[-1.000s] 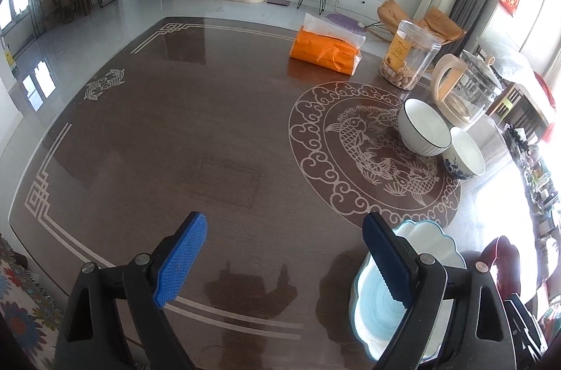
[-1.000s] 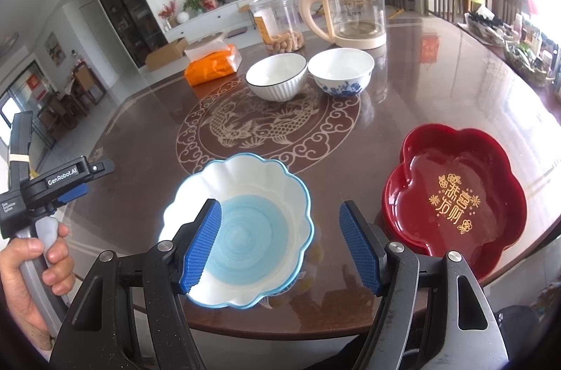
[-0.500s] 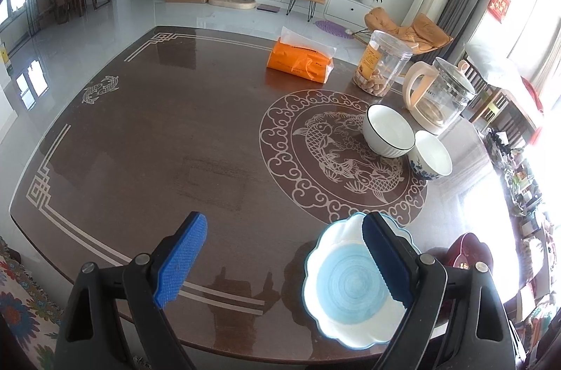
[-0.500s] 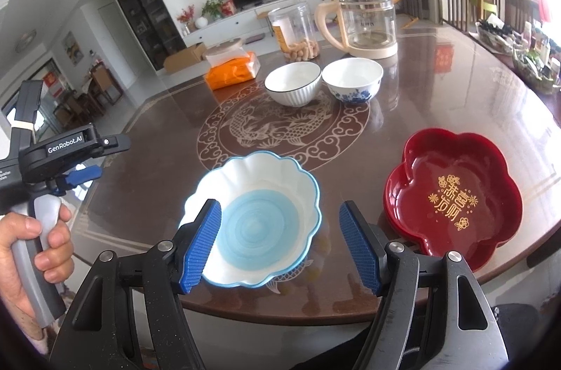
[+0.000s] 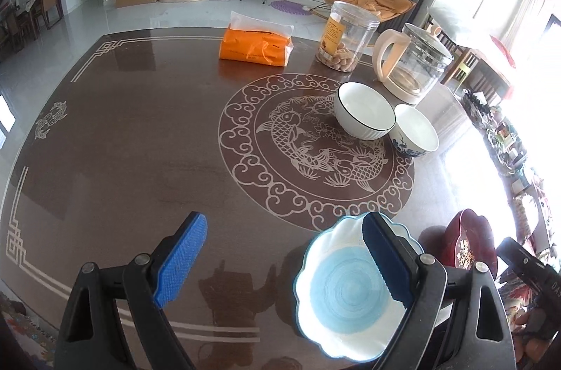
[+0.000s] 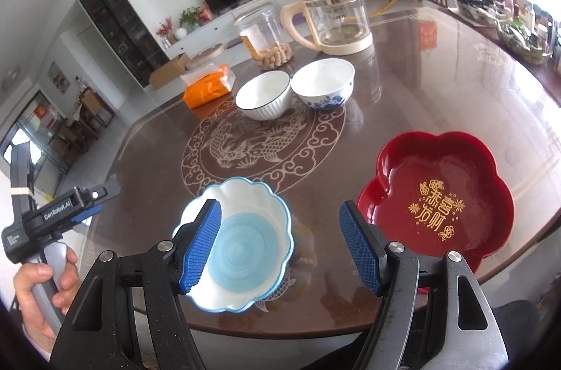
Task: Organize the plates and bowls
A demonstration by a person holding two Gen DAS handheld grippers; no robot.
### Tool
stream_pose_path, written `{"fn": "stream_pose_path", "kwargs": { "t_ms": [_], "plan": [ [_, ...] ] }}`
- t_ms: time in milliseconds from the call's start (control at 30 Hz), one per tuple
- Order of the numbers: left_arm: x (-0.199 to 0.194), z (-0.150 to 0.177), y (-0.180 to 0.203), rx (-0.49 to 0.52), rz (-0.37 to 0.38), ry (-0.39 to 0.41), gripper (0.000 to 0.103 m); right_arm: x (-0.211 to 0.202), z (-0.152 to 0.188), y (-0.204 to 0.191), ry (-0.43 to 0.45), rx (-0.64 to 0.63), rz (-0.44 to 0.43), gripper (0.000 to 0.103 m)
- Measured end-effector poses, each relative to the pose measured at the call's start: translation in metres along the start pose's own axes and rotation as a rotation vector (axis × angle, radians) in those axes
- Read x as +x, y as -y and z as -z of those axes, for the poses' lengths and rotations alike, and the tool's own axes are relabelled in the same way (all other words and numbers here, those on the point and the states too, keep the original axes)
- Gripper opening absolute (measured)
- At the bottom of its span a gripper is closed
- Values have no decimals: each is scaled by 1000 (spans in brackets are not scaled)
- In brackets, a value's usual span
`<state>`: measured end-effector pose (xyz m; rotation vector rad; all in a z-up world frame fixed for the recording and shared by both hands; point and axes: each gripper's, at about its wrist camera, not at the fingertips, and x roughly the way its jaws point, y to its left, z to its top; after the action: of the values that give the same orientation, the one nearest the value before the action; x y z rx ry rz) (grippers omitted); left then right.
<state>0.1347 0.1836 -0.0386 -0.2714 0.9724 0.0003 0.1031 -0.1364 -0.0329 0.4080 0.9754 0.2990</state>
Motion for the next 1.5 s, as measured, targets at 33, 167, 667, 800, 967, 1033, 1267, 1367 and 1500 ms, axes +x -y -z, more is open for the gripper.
{"fn": "stream_pose_path", "kwargs": {
  "t_ms": [33, 167, 667, 800, 967, 1033, 1267, 1367, 1500],
  "plan": [
    [12, -10, 0, 19, 11, -12, 90, 8, -11, 6, -29, 44, -7, 74],
    [66, -56, -1, 22, 52, -74, 89, 59, -55, 20, -202, 197, -49, 74],
    [216, -172, 58, 104, 88, -214, 62, 219, -132, -2, -312, 249, -49, 49],
    [239, -175, 65, 117, 71, -255, 46, 238, -135, -7, -330, 230, -44, 49],
    [250, -176, 72, 134, 92, -263, 27, 252, -141, -9, -320, 211, -4, 49],
    [253, -174, 76, 153, 105, -266, 12, 257, -142, -8, -325, 205, 5, 38],
    [231, -150, 75, 158, 122, -243, 8, 249, -138, -6, -316, 143, 28, 27],
    [204, -134, 70, 147, 133, -227, 8, 236, -132, -8, -317, 107, 12, 26],
    [154, -108, 65, 140, 131, -178, 8, 205, -120, -22, -325, 52, -26, 25]
  ]
}}
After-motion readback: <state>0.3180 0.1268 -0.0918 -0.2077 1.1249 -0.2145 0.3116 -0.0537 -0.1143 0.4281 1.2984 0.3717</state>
